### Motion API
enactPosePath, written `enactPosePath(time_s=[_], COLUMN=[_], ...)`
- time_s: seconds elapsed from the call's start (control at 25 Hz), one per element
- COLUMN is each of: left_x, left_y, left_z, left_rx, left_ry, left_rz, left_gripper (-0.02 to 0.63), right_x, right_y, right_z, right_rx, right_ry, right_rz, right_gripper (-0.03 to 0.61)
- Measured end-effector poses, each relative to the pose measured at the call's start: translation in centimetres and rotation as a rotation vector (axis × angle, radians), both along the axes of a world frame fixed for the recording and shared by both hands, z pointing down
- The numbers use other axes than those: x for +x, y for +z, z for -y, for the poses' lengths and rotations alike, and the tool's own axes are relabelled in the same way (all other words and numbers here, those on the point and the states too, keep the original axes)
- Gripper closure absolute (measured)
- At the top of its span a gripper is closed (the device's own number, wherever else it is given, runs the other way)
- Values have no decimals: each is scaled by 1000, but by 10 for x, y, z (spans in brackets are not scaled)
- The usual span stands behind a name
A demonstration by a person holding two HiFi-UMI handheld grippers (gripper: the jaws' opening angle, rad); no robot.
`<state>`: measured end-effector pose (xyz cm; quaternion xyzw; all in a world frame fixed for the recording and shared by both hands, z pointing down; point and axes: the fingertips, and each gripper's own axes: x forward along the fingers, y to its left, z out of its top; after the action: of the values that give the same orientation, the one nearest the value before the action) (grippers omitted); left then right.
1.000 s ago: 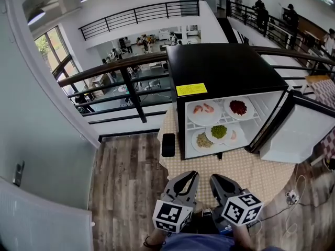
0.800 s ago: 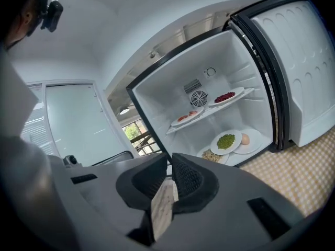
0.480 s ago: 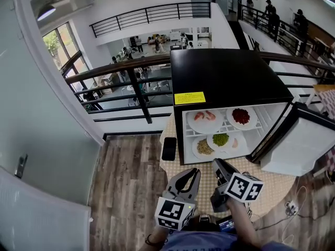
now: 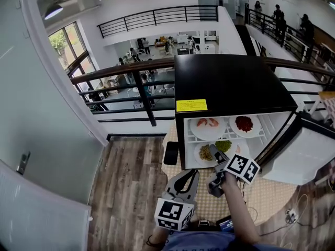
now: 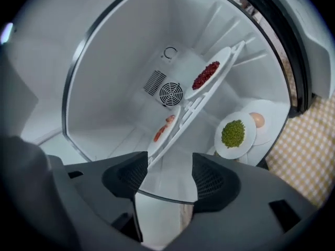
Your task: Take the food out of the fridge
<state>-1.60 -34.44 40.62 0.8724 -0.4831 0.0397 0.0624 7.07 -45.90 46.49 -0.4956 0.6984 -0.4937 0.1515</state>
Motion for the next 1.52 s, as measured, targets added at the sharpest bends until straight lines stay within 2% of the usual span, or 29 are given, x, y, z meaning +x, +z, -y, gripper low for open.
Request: enactPosePath(time_s=[0.12,0.2,0.52,0.8,1.08,1.32,1.52], left_x=[-3,-5,-17,-25,-19,-15,-16], left_y=[1,2,4,7,9,10,9], left_z=[2,3,1,1,0,-2,-7], left_rx=[-3,-6,-13,-23,-31,-35,-33], left_ry=[-17,-31,-81,-110,-94,-76,-73], left_rz=[-1,-3,-3,3,0,1,2], left_gripper=[594,594,594,594,594,594,594], right_x=[-2,-2,-4,3,7,5,6], right_y=[6,6,16,17,9,-1,8], right_z=[16,25,55,49,31,17,3], right_rx=[-54,-66,-144,-147,-140,-118,-141], right_ry=[25,42,130,159,138,105,80], right_rz=[136,177,213,164,238,302,362], right_gripper=[314,311,311,316,406,523,546])
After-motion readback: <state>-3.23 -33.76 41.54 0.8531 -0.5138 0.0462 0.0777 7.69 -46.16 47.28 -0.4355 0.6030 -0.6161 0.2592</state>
